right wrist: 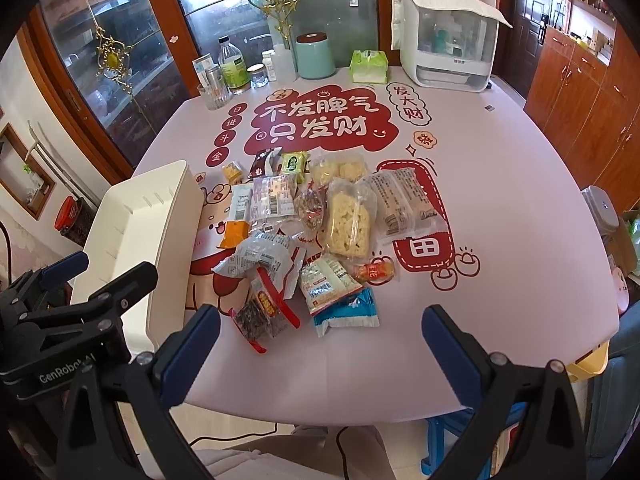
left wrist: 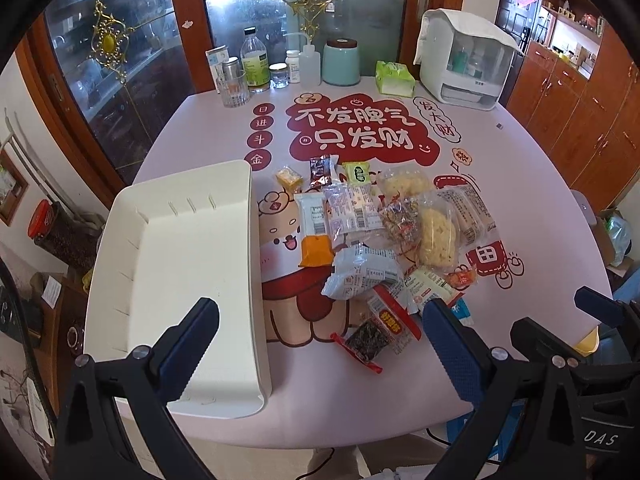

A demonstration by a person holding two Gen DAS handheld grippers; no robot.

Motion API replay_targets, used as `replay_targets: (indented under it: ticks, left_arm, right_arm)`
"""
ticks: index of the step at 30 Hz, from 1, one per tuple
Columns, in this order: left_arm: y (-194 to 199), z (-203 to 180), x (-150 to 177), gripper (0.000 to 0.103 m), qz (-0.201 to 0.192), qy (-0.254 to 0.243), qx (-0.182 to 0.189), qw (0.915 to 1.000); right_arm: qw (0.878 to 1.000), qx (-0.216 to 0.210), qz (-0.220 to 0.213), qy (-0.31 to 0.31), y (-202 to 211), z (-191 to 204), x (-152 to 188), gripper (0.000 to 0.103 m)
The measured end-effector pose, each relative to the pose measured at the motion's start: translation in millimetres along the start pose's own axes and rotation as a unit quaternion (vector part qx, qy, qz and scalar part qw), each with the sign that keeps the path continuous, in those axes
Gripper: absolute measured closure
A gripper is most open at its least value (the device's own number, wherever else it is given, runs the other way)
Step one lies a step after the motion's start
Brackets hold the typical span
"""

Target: Organize snacks

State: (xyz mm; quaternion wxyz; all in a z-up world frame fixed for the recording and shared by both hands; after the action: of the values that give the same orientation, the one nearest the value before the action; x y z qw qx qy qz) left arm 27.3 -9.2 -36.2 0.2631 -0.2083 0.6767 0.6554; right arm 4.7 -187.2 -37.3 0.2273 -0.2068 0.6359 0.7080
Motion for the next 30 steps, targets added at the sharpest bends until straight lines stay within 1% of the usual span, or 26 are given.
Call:
replay_targets:
  ticks: [9,17,23,30]
  left_arm:
    - [-0.6,-1.8,-6.8,0.002,-0.009,-0.006,-0.003,0.9999]
    - [-3.9,-2.5,-11.2,0.002,-0.007,-0.004,-0.004,1.0]
    - [-5.2,-5.5,-18.1,0.002,-0.017,-0.012,-0.012,0.9997]
    - [-5.6,-6.7,-27.0,0.002,-0.028,-0.014,-0.009,0.9995]
  right_arm:
    - [1.0,0.002,-0.003,-0.002,-3.4,-2.4,-3.0,0.002]
    - [1.0,-0.001,-0.002,0.0,-4.2,-3.7,-6.3,0.002]
    - [1.0,-0.005,-0.005,0.001,-7.2,-5.1,-11.1,0.002]
    - [1.0,-0.014,-0.017,0.006,-7.1,-5.6,-19.1,0.003]
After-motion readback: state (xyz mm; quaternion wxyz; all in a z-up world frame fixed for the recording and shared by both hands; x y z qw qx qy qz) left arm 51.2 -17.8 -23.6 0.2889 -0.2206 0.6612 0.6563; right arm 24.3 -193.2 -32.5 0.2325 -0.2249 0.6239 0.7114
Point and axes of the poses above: each gripper's, at about its wrist camera, not at the fingertips, and y roughly against the way its jaws point, z to its left, x to its underside, the point moved 5 cm from there along -y, roughly the way its jaws point, and after that the axes turned 7 degrees about -z, right-handed, at the moved point
